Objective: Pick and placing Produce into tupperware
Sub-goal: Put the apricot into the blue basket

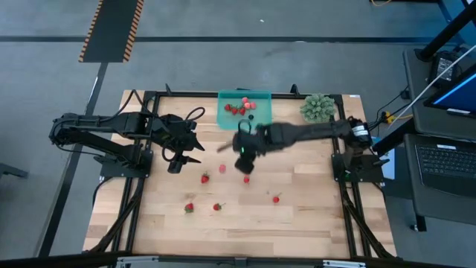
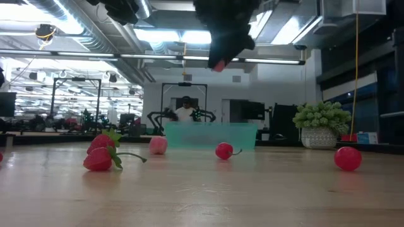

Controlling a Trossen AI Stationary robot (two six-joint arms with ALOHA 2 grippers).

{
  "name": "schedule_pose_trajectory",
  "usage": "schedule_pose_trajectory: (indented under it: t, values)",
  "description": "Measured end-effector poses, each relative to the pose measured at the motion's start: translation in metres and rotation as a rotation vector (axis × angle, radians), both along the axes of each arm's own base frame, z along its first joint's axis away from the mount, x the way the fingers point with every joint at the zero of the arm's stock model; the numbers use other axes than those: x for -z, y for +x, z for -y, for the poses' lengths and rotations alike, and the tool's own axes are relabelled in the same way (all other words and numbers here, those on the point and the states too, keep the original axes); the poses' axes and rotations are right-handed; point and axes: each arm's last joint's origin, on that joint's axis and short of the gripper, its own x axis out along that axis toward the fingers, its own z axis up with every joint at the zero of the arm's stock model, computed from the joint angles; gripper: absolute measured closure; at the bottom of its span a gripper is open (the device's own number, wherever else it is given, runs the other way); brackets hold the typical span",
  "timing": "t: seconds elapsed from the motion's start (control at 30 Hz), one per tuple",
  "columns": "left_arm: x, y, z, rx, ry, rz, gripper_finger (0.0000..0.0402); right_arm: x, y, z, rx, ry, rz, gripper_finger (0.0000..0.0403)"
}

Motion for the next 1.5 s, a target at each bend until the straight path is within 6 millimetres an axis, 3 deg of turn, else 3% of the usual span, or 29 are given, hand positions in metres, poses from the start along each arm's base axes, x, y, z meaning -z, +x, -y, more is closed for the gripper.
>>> schedule_pose_trajectory:
  t: [0.33, 0.5, 0.67, 0.97, 1.5]
  values:
    - [0.000, 0.000, 0.000, 0.000, 0.000, -0.001, 0.0194, 0.010, -0.014, 0.137, 0.329, 0.068, 0.012, 0.0279]
    - [0.000, 0.000, 0.000, 0.000, 0.000, 0.000, 0.0194, 0.035, -0.015, 0.185, 0.389, 0.195, 0.032, 0.0279]
    - [0.000, 0.000, 0.000, 0.000, 0.000, -0.001, 0.0194, 0.059, -0.020, 0.220, 0.452, 0.254, 0.030, 0.0279]
    - [0.000, 0.000, 0.000, 0.000, 0.000, -0.001, 0.0194, 0.102, -0.020, 0.248, 0.481, 0.316, -0.021, 0.0279]
    - [0.000, 0.000, 0.000, 0.000, 0.000, -0.001, 0.0194, 0.113, -0.020, 0.257, 0.355, 0.309, -0.024, 0.0279]
